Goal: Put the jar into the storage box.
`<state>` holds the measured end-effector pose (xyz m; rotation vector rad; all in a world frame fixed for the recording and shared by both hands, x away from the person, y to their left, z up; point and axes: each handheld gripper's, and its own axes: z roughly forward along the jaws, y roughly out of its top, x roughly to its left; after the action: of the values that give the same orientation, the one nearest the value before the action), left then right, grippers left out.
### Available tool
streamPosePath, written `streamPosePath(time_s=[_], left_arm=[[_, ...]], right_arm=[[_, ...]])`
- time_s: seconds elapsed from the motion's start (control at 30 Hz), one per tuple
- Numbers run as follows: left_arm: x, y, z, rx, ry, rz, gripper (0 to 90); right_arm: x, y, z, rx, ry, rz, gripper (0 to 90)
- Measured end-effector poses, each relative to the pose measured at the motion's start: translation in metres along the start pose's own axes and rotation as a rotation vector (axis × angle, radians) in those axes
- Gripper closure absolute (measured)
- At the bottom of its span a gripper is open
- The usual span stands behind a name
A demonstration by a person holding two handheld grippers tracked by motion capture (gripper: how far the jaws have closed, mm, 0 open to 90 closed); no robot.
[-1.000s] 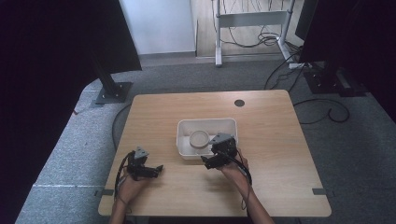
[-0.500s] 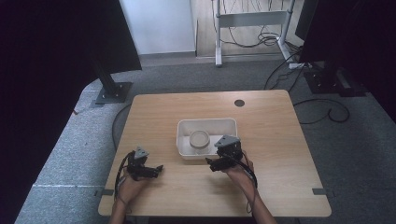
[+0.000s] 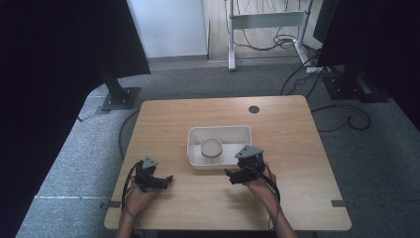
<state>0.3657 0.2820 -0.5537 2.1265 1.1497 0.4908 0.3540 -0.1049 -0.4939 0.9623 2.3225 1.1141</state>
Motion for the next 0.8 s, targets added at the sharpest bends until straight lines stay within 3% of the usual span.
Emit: streamPosePath(time_s=[0.8], left_arm=[[0.000,0.000,0.000,0.000,0.002,-0.002,0.0]], right_arm=[[-0.019,-0.038,-0.035,-0.007,-0.063,0.055,2.9]])
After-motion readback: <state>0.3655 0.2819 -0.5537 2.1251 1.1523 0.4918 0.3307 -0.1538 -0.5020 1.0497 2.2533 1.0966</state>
